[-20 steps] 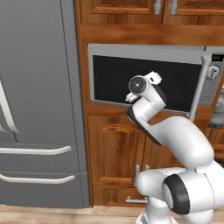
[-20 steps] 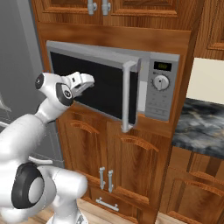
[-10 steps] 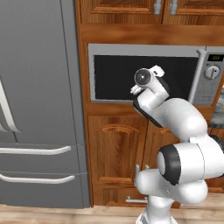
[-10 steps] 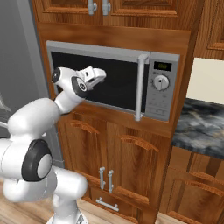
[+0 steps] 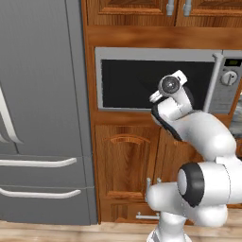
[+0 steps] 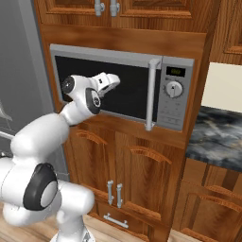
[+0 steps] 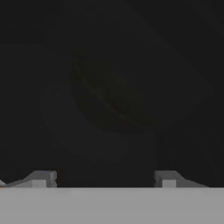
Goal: Place the bowl containing the chicken drumstick and mushroom in the microwave. Close the microwave door and press the start button to microwave the meal.
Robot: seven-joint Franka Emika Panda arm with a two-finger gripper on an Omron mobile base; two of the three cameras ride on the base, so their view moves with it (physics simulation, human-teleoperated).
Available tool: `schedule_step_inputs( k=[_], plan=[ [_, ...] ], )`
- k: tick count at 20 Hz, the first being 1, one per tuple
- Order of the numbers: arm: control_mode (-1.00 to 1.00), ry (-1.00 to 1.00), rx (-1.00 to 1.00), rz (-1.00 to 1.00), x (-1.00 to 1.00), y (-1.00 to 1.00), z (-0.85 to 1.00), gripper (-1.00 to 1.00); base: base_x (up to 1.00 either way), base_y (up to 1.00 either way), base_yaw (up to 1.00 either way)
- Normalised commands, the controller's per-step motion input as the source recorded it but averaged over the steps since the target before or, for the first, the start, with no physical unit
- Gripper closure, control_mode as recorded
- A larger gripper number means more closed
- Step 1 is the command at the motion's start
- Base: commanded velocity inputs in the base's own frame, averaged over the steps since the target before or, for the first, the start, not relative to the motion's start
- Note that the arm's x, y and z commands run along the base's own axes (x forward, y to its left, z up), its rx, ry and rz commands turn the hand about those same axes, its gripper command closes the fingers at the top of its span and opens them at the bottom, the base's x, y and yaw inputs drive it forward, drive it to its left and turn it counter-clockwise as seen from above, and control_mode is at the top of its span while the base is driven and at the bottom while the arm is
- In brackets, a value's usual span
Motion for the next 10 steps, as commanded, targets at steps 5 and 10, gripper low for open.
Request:
schedule_step_inputs(
  k=[5, 10],
  plan=[
    [-1.00, -0.06, 0.00, 0.26, -1.00, -0.04, 0.22, -1.00, 0.00, 0.00, 0.00],
    [-1.00, 0.00, 0.00, 0.24, -1.00, -0.08, 0.57, -1.00, 0.00, 0.00, 0.00]
  ],
)
